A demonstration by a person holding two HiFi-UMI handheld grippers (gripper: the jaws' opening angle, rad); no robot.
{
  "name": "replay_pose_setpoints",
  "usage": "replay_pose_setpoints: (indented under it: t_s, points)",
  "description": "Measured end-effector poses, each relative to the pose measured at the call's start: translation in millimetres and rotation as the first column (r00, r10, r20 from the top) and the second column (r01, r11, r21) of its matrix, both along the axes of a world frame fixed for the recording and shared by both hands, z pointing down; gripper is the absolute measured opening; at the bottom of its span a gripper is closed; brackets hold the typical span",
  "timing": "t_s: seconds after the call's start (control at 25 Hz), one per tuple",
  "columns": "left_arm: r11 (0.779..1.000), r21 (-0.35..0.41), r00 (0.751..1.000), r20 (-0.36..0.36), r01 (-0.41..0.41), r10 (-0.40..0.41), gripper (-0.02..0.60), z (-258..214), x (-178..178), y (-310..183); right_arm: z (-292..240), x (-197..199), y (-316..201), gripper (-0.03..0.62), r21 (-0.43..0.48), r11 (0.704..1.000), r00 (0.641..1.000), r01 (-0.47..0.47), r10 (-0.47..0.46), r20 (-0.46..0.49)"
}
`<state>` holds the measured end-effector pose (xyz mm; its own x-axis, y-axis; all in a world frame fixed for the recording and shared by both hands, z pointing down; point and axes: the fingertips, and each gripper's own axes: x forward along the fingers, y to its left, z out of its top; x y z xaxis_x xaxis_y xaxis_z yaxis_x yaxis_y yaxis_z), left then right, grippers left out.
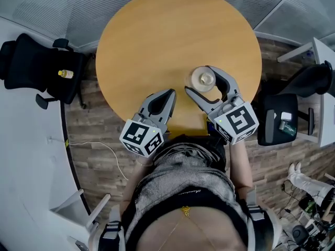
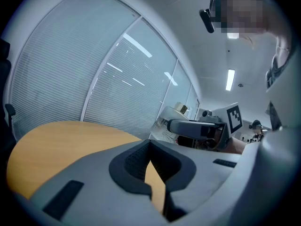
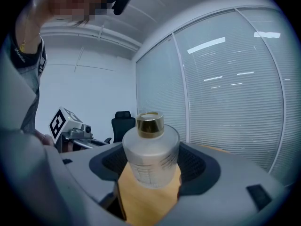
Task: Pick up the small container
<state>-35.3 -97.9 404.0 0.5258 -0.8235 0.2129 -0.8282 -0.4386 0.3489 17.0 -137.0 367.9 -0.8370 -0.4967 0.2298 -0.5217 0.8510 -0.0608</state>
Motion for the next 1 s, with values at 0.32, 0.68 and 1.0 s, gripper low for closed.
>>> replay_pose_setpoints:
  t_s: [0.32, 0.68, 1.0]
  points:
    - [1.000, 0.016, 1.000, 0.008, 0.012, -0.012, 0.003, -5, -7, -1, 3, 0, 4, 0.331, -0.004, 1.000, 0.999, 0.002, -0.003, -0.032]
    - [1.000, 0.011, 1.000, 0.009, 0.010, -0.010, 0.003, -9, -2, -1, 9, 1, 5, 0.331, -0.018, 1.000, 0.999, 0.017, -0.018, -0.036]
    - [1.000, 0.020, 1.000, 0.007, 0.009, -0.009, 0.003, -13, -2, -1, 11, 0, 6, 0.331, -0.023, 1.000, 0.999, 0.020, -0.020, -0.038]
